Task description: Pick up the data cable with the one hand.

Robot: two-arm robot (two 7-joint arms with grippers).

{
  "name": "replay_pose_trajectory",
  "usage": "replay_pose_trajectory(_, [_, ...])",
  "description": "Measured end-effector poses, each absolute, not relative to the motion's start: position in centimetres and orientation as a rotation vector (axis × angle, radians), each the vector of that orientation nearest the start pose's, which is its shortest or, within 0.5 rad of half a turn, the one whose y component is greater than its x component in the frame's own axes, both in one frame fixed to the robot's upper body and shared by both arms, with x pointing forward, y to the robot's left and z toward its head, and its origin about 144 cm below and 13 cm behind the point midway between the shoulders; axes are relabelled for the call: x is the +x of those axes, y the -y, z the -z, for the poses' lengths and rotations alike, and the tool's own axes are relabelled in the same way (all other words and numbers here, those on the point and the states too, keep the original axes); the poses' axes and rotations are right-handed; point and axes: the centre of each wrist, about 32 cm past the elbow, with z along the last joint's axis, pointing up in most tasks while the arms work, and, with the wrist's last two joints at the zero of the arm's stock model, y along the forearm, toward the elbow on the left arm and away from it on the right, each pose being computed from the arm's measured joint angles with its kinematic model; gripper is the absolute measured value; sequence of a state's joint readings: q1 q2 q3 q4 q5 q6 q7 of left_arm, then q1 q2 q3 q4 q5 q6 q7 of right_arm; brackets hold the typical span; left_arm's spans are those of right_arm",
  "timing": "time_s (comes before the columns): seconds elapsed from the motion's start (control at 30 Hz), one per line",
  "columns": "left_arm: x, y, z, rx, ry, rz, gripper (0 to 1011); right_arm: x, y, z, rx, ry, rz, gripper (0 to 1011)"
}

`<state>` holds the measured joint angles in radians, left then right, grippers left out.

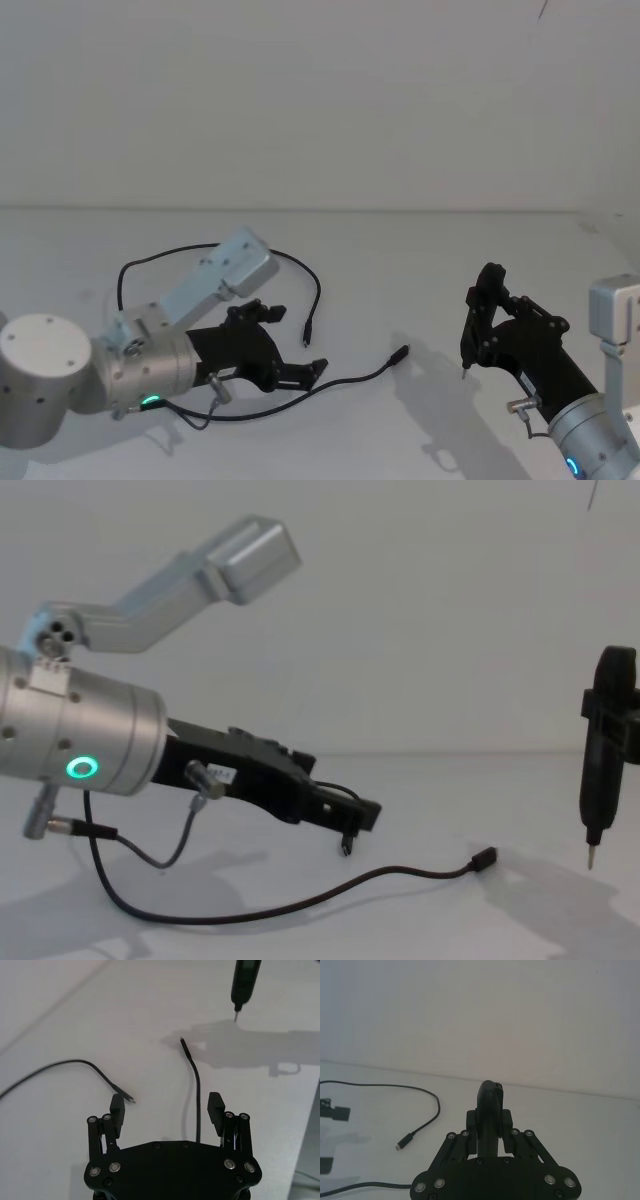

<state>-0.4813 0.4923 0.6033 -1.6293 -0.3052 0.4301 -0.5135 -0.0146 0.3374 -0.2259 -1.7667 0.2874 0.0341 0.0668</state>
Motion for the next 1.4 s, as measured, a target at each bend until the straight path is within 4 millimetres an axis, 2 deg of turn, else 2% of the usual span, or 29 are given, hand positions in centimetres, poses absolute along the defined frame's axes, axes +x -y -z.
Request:
replay_pose_trajectory(0.43, [54.4,-17.4,-127.2,0.545,-0.019,-0.536,1001,44.3,23.7,-118.9,0.026,0.075,1.229,279])
replay_pose_trajectory(1.3, [55.8,-15.5,-126.5,0.615,-0.090,-0.546,1001,44.3,23.7,-118.9,0.026,0.075,1.229,279])
replay_pose_trajectory(1.4, [55.8,-15.4,-126.5,0.616,-0.092,-0.547,944,44.3,23.7,-118.9,0.026,0.075,1.229,279])
